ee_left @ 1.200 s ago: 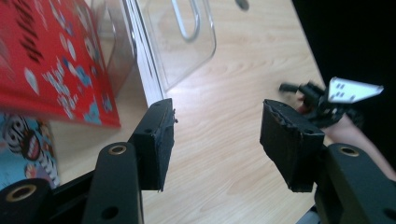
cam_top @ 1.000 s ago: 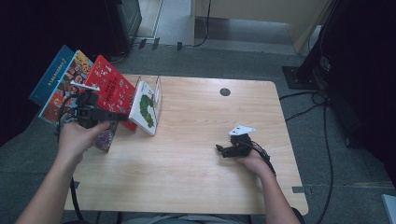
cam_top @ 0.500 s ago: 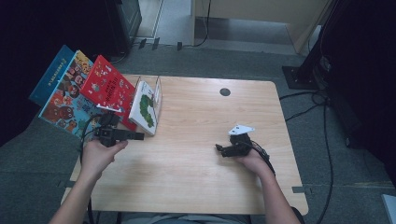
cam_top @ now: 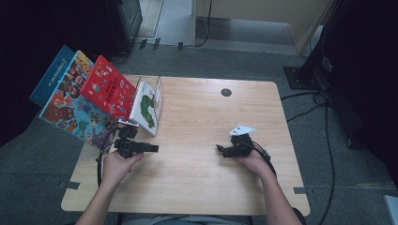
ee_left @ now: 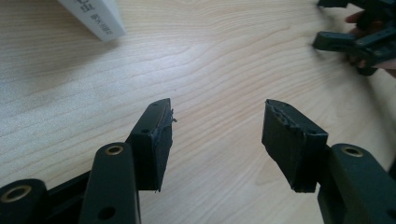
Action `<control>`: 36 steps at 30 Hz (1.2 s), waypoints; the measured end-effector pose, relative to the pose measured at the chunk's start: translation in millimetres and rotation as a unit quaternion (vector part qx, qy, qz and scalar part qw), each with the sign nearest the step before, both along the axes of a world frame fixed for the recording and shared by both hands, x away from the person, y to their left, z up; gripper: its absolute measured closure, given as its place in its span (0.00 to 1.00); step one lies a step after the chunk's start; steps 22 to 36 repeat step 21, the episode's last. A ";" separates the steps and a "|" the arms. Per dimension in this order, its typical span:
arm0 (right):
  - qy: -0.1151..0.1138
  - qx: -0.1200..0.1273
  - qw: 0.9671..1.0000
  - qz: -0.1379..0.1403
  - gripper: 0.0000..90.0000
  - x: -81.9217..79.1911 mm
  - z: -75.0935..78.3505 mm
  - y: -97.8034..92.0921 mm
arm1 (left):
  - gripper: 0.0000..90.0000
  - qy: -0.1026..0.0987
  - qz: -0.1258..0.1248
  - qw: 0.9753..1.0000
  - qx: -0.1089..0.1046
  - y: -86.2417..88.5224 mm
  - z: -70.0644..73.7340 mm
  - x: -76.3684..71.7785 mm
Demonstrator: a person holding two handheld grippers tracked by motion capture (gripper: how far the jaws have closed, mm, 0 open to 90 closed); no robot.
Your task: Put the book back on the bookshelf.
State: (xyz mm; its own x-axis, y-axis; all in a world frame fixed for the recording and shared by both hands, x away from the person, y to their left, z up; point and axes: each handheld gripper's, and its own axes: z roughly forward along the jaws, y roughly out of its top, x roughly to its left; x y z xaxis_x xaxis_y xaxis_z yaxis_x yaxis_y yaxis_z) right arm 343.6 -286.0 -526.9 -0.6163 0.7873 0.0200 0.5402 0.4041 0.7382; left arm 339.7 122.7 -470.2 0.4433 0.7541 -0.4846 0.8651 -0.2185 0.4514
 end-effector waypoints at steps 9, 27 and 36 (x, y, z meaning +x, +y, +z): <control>0.000 0.000 1.000 -0.002 0.15 0.1 0.0 0.9 | 0.47 -0.017 -0.007 1.000 0.023 0.7 -15.8 -8.7; 0.000 0.000 1.000 -0.002 0.14 0.3 0.0 2.7 | 0.46 -0.015 -0.012 0.999 0.031 -2.7 -22.4 -10.1; 0.000 0.000 1.000 -0.002 0.14 0.3 0.0 2.7 | 0.46 -0.015 -0.012 0.999 0.031 -2.7 -22.4 -10.1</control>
